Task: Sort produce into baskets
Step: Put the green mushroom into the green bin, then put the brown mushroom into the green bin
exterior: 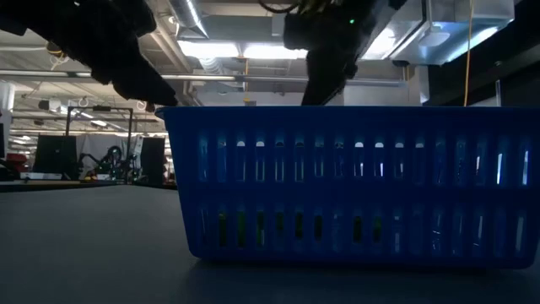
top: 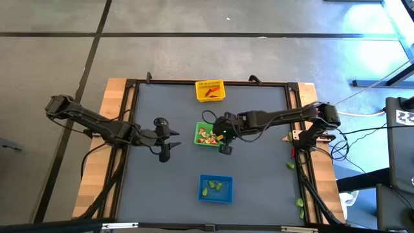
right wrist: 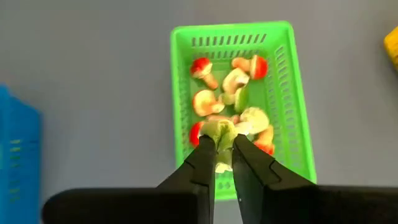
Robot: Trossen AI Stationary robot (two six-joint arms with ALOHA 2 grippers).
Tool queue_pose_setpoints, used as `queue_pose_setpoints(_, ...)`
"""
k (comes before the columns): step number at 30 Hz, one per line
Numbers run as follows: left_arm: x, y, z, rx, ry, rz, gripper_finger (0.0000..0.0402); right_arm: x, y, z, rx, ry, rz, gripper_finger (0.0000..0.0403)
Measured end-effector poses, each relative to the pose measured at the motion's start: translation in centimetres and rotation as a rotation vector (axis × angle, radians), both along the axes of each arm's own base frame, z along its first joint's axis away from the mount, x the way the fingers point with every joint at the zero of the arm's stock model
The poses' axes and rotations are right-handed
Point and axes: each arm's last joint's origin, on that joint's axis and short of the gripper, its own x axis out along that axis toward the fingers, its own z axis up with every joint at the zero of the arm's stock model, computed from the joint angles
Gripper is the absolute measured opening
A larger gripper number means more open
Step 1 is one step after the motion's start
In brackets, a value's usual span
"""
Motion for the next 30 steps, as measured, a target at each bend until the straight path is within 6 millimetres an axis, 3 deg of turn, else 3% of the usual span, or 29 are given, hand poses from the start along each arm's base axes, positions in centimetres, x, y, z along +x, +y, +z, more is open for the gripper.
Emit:
queue_pose_setpoints(12, 0.4, -0.1, -0.4, 0.001, 0.008, 0.002, 0.02, 2.3, -0.2, -3.7, -0.099, 0.028, 0.002, 0.0044)
queue_pose_setpoints(16, 0.4, -0.1, -0.3, 0.004, 0.009, 0.0, 0.02, 2.4, -0.1, -4.2, -0.09, 0.047, 0.006, 0.0086)
queue_pose_setpoints(23, 0.3, -0.1, -0.4, 0.003, 0.012, 0.0, 0.02, 2.0, 0.0, -1.2, -0.061, 0.175, 0.036, 0.0184)
queue_pose_setpoints(30, 0.3, -0.1, -0.4, 0.007, 0.013, -0.002, 0.02, -0.9, -0.1, 1.5, -0.076, 0.356, 0.038, 0.0213)
